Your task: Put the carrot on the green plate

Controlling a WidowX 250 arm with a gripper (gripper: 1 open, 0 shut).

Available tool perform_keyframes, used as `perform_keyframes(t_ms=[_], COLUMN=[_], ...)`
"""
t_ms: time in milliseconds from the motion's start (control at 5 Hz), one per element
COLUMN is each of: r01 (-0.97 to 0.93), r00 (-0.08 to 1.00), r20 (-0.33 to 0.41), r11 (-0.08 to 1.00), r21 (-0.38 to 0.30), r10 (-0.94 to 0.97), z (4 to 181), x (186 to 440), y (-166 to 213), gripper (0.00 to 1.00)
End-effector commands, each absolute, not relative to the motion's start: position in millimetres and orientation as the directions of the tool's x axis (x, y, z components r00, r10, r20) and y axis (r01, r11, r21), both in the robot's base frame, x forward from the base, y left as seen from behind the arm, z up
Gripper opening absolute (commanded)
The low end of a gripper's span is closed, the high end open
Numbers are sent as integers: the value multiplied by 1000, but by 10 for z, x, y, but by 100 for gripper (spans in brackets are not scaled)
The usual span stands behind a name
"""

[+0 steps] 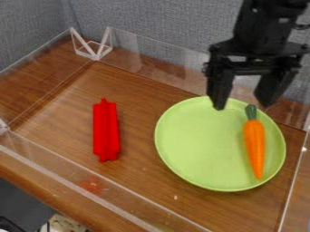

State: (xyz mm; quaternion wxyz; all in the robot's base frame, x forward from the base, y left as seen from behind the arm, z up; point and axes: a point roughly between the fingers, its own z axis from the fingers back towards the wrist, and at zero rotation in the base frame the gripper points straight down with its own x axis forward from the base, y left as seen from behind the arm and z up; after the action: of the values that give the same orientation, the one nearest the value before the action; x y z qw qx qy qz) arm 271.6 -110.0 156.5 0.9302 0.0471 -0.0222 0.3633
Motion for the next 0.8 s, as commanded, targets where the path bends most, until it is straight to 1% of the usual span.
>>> perform_keyframes(t_ms=[0,200,400,600], r01=[-707,-721,-731,-728], r00=[703,689,679,682], r20=[123,115,103,105], r11=[707,693,682,686], r21=[15,11,4,2], r10=[700,716,727,724], z=[1851,1817,1800,1805], x=[2701,2713,2863,2956], y=[-859,-745,-811,-844], gripper=[100,100,100,100])
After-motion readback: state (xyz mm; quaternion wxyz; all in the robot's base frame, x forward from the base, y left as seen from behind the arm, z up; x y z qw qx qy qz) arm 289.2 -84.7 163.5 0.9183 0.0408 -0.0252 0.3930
